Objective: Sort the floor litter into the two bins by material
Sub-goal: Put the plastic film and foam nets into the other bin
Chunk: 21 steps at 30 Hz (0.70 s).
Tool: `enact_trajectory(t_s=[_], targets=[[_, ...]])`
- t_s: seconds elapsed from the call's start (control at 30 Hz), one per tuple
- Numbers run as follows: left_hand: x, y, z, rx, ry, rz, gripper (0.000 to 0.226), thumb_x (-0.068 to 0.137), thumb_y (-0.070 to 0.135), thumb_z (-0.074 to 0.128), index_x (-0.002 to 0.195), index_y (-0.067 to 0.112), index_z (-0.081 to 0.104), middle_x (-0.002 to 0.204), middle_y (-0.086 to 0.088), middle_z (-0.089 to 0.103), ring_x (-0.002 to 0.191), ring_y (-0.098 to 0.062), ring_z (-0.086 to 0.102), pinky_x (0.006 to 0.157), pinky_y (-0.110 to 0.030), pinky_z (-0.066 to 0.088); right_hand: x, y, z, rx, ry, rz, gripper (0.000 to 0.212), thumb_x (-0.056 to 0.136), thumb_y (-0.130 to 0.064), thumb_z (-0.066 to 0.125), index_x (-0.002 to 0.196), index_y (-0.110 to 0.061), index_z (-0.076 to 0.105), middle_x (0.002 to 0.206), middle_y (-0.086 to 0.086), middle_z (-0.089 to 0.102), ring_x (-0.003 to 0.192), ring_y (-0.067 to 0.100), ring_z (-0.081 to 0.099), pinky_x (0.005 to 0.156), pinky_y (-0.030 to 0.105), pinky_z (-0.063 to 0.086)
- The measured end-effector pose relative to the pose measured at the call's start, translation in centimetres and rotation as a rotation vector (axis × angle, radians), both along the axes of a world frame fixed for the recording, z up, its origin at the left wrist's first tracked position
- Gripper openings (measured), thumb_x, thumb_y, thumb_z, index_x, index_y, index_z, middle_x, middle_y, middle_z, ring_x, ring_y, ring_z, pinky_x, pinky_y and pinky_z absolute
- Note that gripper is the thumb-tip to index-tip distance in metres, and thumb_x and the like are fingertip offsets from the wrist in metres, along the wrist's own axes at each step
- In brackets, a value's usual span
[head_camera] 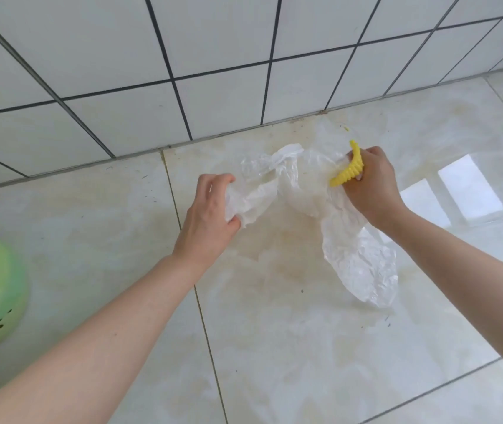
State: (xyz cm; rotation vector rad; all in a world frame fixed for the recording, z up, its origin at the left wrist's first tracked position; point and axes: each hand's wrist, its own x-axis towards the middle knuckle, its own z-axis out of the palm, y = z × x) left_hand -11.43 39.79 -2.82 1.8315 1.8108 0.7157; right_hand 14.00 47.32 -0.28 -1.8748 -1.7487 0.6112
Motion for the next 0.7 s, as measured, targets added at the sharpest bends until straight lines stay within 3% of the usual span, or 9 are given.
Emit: enact_trajectory(t_s=[0.13, 0.2, 0.27, 0.33, 0.43, 0.57, 0.7], targets=[[-0.4, 2.5, 0.0, -0.007, 0.064, -0.012, 0.072, 0.076, 0.006, 0.064, 0.139, 0.023, 0.033, 0.137, 0.0, 0.031, 0.09, -0.026, 0.057, 0.077, -0.034, 0.049, -3.5, 2.0, -0.7, -0.037, 0.018, 0.114, 0.041, 0.079, 0.001, 0.052, 0.054, -0.023, 0.03, 0.087, 0.019, 0.058, 0.106, 0.03, 0.048, 0.065, 0.02, 0.026], [-0.5, 3.9, -0.4, -0.097, 0.236, -0.14, 0.083, 0.077, 0.004, 0.062, 0.144, 0.03, 0.022, 0.15, 0.001, 0.018, 0.082, -0.033, 0.06, 0.073, -0.04, 0.051, -5.1, 2.7, -2.1, -0.123, -0.04, 0.203, 0.029, 0.079, -0.001, 0.053, 0.058, -0.017, 0.042, 0.093, 0.019, 0.061, 0.113, 0.029, 0.047, 0.068, 0.019, 0.027], [-0.3, 5.2, -0.8, -0.201, 0.366, -0.262, 0.09, 0.078, 0.003, 0.06, 0.147, 0.035, 0.013, 0.157, 0.003, 0.005, 0.083, -0.035, 0.061, 0.07, -0.04, 0.05, -6.2, 3.1, -3.5, -0.185, -0.109, 0.265, 0.008, 0.08, -0.005, 0.057, 0.074, -0.001, 0.059, 0.104, 0.021, 0.063, 0.119, 0.028, 0.046, 0.077, 0.022, 0.033], [0.1, 6.3, -1.2, -0.284, 0.393, -0.311, 0.09, 0.079, 0.005, 0.059, 0.148, 0.034, 0.01, 0.158, 0.004, 0.002, 0.098, -0.037, 0.059, 0.077, -0.04, 0.049, -6.8, 3.3, -4.6, -0.199, -0.141, 0.283, 0.017, 0.08, -0.007, 0.059, 0.091, 0.005, 0.065, 0.117, 0.02, 0.061, 0.123, 0.027, 0.047, 0.088, 0.025, 0.035], [0.6, 7.0, -2.0, -0.34, 0.36, -0.325, 0.068, 0.08, 0.01, 0.056, 0.142, 0.021, 0.031, 0.152, 0.003, 0.02, 0.109, -0.037, 0.056, 0.086, -0.042, 0.047, -7.2, 2.7, -5.3, -0.169, -0.144, 0.282, 0.021, 0.077, -0.003, 0.058, 0.096, 0.005, 0.065, 0.118, 0.019, 0.059, 0.109, 0.032, 0.056, 0.081, 0.023, 0.035], [0.6, 6.1, -2.4, -0.244, 0.36, -0.294, 0.035, 0.083, 0.009, 0.054, 0.117, 0.003, 0.048, 0.13, -0.012, 0.038, 0.089, -0.041, 0.056, 0.072, -0.044, 0.044, -7.8, 1.7, -5.1, -0.173, -0.161, 0.284, 0.01, 0.076, -0.001, 0.055, 0.083, 0.005, 0.06, 0.095, 0.02, 0.059, 0.08, 0.033, 0.054, 0.063, 0.025, 0.029], [0.5, 4.4, -2.1, -0.232, 0.339, -0.277, 0.026, 0.086, 0.011, 0.052, 0.11, 0.0, 0.053, 0.116, -0.016, 0.045, 0.088, -0.04, 0.055, 0.073, -0.041, 0.04, -8.5, 0.0, -4.5, -0.236, -0.158, 0.343, 0.009, 0.076, -0.001, 0.053, 0.08, 0.004, 0.058, 0.079, 0.021, 0.062, 0.077, 0.036, 0.056, 0.062, 0.035, 0.037]])
